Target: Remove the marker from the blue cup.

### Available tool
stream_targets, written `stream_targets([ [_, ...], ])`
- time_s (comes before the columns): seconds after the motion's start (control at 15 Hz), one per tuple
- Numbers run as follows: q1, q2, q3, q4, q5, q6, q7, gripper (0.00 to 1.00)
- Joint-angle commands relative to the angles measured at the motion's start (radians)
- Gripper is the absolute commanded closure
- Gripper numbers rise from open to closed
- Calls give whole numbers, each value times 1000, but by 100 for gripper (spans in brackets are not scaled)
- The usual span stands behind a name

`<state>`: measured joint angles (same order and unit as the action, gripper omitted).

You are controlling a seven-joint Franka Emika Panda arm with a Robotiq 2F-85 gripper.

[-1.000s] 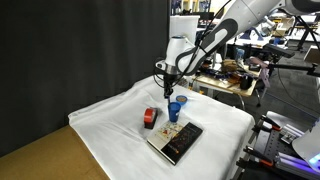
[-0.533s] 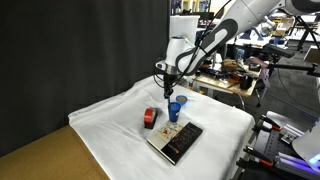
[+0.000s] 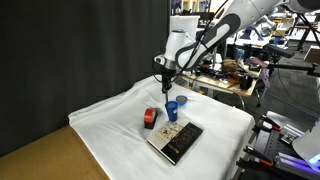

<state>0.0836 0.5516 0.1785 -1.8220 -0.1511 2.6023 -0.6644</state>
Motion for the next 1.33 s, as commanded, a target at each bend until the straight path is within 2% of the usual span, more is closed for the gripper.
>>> stream_targets([
  [0.0, -27, -43, 26, 14, -1, -29, -41, 95],
  [0.4, -41, -83, 36, 38, 18, -39, -99, 95],
  [1.07, -41, -84, 49, 32, 25, -31, -124, 95],
  [1.27, -74, -98, 119, 16, 92, 26, -228, 95],
])
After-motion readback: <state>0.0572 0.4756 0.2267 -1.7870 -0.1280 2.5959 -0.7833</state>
